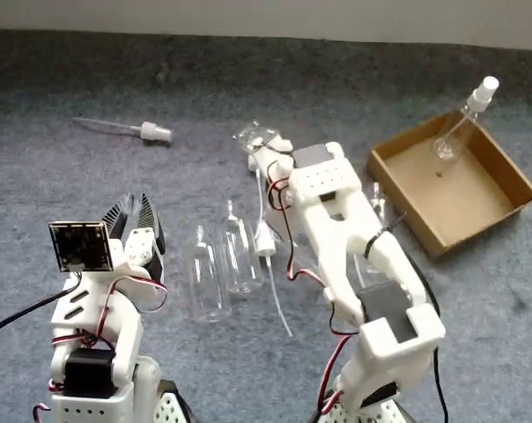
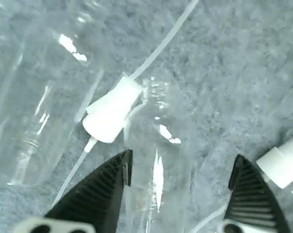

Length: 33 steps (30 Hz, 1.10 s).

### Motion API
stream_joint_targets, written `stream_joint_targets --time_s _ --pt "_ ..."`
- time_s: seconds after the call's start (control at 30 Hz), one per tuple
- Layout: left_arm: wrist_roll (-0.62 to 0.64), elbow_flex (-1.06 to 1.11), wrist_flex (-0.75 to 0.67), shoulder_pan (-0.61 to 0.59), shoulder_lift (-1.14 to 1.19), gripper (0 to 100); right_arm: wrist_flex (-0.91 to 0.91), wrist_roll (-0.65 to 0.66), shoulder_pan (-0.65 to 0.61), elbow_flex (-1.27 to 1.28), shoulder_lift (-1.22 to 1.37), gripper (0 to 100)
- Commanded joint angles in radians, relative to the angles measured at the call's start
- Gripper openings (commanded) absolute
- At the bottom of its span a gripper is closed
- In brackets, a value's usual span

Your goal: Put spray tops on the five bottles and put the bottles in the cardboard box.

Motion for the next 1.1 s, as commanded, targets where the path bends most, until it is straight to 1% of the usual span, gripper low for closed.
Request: stream_joint_targets --time_s 0.0,0.2,0.37,0.43,0.57,0.67,0.9,1.07 --pt "-0.009 -0.002 -0.005 -0.01 -0.004 3 0.005 0.012 -0.007 -0.088 0.039 28.0" --pt "-0.009 -0.002 -0.005 -0.01 -0.004 3 0.008 0.009 0.008 -0.157 0.076 27.4" --pt "-0.009 -0.001 -0.005 -0.007 -0.004 3 0.01 0.009 0.01 -0.163 0.074 16.9" --pt "-0.009 -0.001 -0.005 0.013 -0.004 3 0.024 0.009 0.012 -0.163 0.074 13.3" --pt "-0.009 0.001 0.0 0.038 -0.004 3 0.068 0.009 0.016 -0.173 0.07 9.5" --pt "-0.009 0.001 0.0 0.038 -0.004 3 0.111 0.008 0.044 -0.231 0.071 8.7" --pt "-0.009 0.001 0.0 0.038 -0.004 3 0.282 0.008 0.12 -0.412 0.073 8.4" --pt "-0.009 0.001 0.0 0.038 -0.004 3 0.305 0.008 0.142 -0.458 0.073 8.4"
